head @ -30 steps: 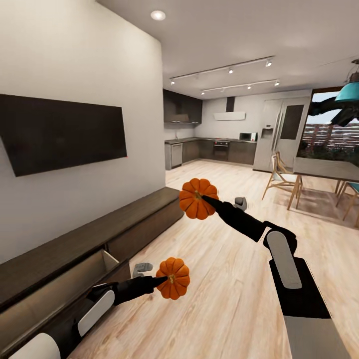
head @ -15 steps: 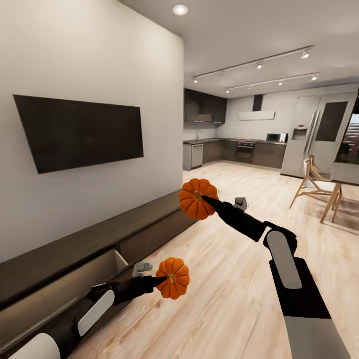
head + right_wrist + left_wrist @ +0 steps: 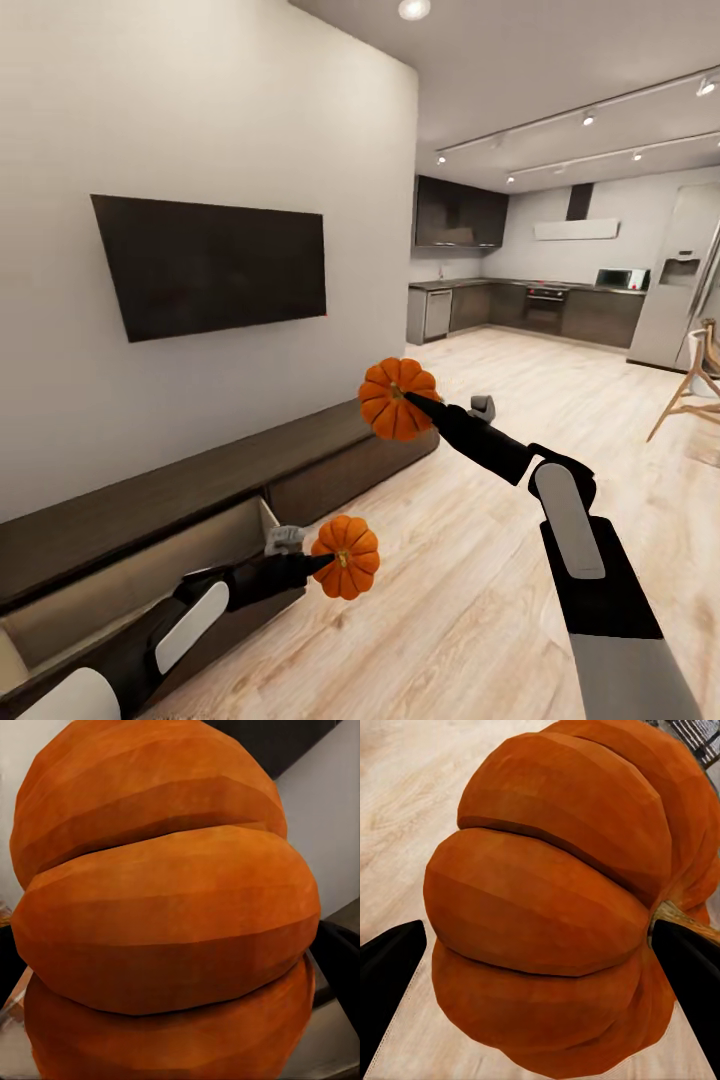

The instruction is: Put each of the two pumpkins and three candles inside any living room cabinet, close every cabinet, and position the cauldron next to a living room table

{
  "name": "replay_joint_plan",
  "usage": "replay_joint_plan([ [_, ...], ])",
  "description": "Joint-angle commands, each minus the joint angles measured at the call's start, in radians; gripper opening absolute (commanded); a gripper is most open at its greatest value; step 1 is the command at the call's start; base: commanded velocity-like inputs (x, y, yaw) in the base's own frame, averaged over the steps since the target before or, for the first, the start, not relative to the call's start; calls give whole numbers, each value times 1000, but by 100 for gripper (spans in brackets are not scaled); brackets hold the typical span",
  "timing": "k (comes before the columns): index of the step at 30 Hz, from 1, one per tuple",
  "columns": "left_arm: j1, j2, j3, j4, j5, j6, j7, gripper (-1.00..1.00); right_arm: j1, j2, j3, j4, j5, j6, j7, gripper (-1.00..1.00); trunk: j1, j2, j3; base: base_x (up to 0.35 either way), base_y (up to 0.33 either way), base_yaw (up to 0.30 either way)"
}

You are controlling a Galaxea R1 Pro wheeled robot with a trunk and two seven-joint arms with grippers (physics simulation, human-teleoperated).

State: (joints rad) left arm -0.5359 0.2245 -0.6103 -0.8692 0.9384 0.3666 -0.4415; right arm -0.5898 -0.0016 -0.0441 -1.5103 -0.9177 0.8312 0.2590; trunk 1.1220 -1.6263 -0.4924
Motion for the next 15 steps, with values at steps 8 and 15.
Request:
replay_joint_plan([
  [8,-2,1,-2,-1,16,6,0,-100,-1,0,-2,0,-7,6,3,-100,0,-1,-1,-23,-1,289],
  [15,-1,0,0,-1,16,6,0,-100,-1,0,-2,-1,-7,6,3,-100,0,-1,-1,-120,0,289],
])
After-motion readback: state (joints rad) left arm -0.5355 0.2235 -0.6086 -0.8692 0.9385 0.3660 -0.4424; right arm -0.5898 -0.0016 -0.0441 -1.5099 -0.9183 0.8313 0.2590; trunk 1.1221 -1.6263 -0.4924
